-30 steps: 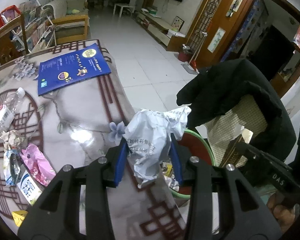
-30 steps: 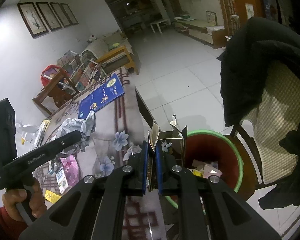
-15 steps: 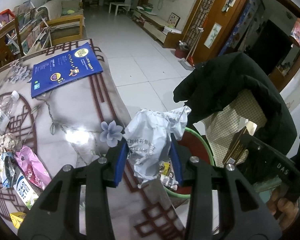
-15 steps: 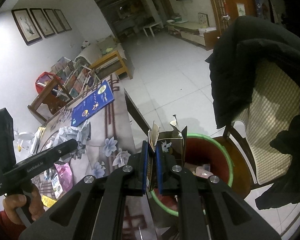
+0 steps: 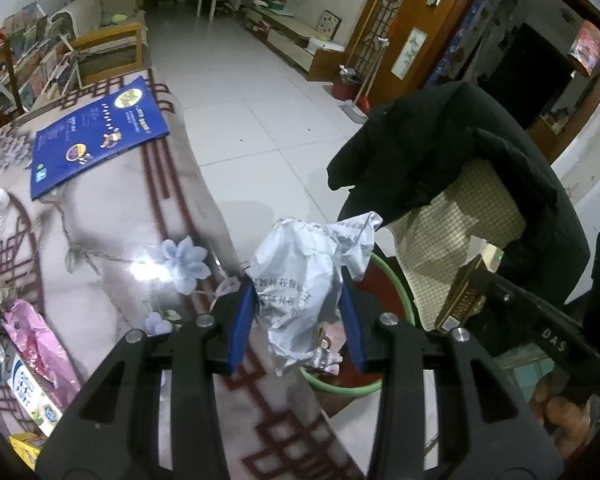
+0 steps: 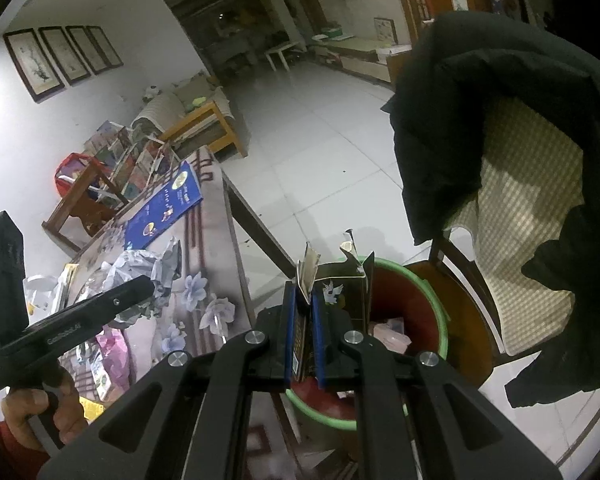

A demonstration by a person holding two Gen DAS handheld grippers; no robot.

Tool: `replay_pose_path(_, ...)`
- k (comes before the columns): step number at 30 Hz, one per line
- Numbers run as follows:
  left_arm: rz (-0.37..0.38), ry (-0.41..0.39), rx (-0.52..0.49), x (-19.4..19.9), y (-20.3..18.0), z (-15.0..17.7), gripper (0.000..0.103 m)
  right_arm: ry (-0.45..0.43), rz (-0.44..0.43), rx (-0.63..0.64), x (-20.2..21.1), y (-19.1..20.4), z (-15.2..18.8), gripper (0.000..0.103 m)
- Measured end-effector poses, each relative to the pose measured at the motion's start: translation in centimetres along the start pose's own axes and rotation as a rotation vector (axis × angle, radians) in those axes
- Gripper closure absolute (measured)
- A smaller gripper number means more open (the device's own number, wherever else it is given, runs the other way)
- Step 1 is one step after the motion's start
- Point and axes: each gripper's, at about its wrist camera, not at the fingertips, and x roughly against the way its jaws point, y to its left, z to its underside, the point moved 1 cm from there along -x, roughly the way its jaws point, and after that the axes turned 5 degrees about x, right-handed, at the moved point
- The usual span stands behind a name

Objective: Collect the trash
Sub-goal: 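Carry the plastic bag and gold box over the red bin with both tools, then open the left tool to drop the bag while the right tool drops the box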

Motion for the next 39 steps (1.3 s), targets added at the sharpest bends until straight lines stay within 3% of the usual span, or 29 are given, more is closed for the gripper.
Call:
replay_pose_path(15,0.044,0.064,-0.013,-3.3,-2.2,-0.6,0.065,0.036,-0.001,-0.028,-2.0,-1.6,-0.3,0.095)
replay_pose_path(29,0.047,0.128,-0.051,-6.3,-4.0,0.8,0.065,0.050,0.030,-0.033,-2.3,-2.5,-0.1,0.094)
replay_pose_path(31,0.041,0.129,-0.051,-6.5,-4.0,0.9,0.064,0.054,0.033,-0.037,-2.3,-2.7,0.1,0.092)
replay_pose_path(32,0.039,0.127,-0.049,-6.6,-3.9,0.9,0.057,0.055,0.034,-0.039,-2.4,-2.6,0.1,0.092)
replay_pose_path(33,0.037,0.126,-0.048,-6.7,-3.9,0.9,0.049,0.054,0.034,-0.042,-2.4,-2.6,0.2,0.091)
replay_pose_path(34,0.031,0.120,-0.044,-6.7,-3.8,0.9,0.029,0.053,0.040,-0.047,-2.3,-2.7,0.2,0.072)
replay_pose_path(36,0.028,0.094,-0.036,-6.3,-3.6,0.8,0.025,0.041,0.065,-0.056,-2.0,-2.8,0.2,0.040)
replay_pose_path(39,0.030,0.091,-0.039,-5.9,-3.3,0.7,0.025,0.016,0.106,-0.035,-1.0,-2.6,0.1,0.041)
